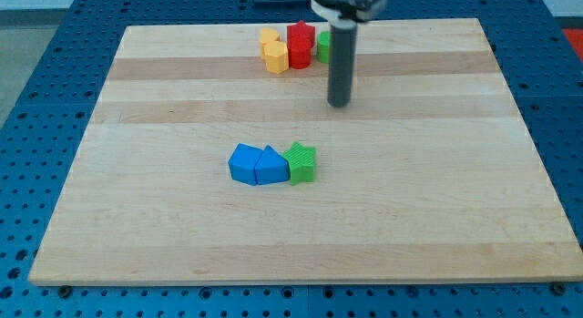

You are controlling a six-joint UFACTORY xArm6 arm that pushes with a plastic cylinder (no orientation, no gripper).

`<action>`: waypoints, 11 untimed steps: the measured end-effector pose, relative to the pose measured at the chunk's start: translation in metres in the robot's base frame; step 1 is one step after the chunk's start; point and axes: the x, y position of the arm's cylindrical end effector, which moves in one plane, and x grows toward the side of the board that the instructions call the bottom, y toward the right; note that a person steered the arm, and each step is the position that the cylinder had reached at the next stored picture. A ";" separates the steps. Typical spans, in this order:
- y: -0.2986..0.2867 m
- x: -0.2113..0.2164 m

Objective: Slide the line of blocks to the up

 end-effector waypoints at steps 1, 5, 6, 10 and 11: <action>0.013 0.063; -0.044 0.129; -0.049 0.114; -0.082 0.116; -0.082 0.101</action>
